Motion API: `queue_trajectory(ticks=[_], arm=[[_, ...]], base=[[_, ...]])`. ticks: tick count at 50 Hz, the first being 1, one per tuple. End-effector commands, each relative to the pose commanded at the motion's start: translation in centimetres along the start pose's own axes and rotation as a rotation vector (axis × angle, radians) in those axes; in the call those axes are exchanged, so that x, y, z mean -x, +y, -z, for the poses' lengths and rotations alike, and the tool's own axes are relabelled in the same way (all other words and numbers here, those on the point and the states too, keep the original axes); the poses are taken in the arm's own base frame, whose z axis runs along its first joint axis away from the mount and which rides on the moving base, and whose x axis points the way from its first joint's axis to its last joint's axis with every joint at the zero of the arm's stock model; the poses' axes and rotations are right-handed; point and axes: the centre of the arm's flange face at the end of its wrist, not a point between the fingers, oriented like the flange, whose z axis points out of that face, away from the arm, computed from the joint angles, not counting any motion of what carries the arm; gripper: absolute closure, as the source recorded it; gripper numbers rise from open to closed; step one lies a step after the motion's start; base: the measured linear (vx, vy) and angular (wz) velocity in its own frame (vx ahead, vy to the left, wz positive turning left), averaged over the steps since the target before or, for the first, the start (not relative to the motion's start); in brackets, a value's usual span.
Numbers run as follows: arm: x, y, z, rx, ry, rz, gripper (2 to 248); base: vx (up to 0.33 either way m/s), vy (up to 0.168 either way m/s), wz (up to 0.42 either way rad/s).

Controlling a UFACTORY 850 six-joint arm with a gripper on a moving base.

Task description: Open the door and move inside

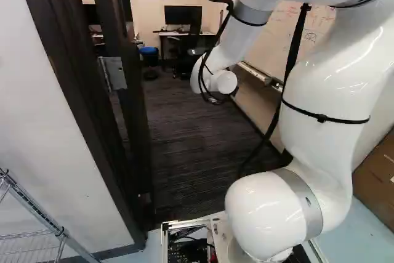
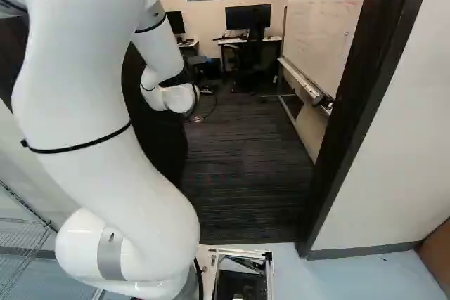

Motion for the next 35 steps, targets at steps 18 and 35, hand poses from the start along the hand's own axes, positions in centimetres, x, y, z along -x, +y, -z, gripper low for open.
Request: queue_trajectory(ticks=[18,35], arm=[[0.9,1.8,3.1,0.043,-0.007,-0.013,3],[1.2,1.9,3.7,0.050,-0.009,-0.016,3]], base=[[0.000,0.000,0.000],[0.000,0.000,0.000]])
